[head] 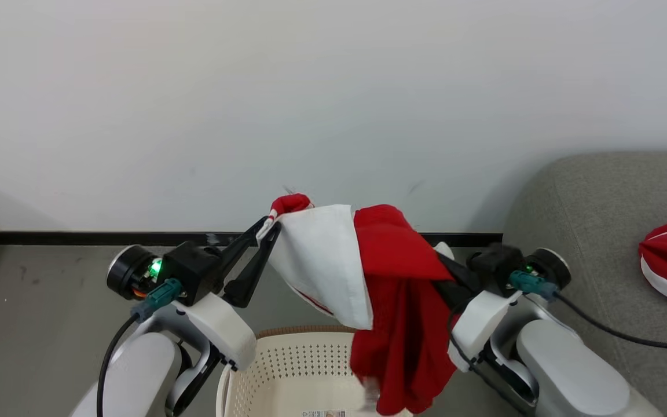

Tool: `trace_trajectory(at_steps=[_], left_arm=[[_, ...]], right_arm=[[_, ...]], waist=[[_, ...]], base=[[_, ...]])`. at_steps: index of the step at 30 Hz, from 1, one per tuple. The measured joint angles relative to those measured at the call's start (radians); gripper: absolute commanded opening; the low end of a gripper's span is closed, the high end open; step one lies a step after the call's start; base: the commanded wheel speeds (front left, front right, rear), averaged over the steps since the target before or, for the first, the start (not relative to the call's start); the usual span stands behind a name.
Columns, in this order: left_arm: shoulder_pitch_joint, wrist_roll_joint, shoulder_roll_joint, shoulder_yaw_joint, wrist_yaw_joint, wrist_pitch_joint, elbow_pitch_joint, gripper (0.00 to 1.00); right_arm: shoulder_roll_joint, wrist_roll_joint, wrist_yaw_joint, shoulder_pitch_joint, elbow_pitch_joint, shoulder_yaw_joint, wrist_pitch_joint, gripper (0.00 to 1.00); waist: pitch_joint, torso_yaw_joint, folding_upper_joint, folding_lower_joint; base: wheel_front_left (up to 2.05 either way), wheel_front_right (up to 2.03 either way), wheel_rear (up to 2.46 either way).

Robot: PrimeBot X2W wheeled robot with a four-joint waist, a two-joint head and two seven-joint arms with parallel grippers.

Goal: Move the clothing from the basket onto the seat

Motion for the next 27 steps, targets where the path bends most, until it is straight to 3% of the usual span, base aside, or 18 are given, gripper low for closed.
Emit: trace_trajectory(at_steps=[1,14,27], left_arm=[[0.013,-0.005,-0.002,0.003,0.002,-0.006,0.004,1.00],[0.108,-0.042,-0.048,-0.030,0.004,-0.079,-0.004,1.00],[0.136,-0.042,-0.103,-0.128,-0.015,-0.109,-0.056,1.00]], right_arm=[[-0.006,0.001,0.000,0.002,-0.009,-0.020,0.000,0.00],[-0.096,-0.023,0.000,0.030,-0.121,-0.267,-0.001,0.00],[-0.131,-0.079,0.000,0.176,-0.215,-0.486,-0.001,0.00]], waist=[[0.001,-0.004,0.0000,0.0000],[0.010,-0.054,0.0000,0.0000],[0.013,-0.125,0.0000,0.0000]], base=[[0.00,0.00,0.00],[0.00,0.00,0.00],[0.00,0.00,0.00]])
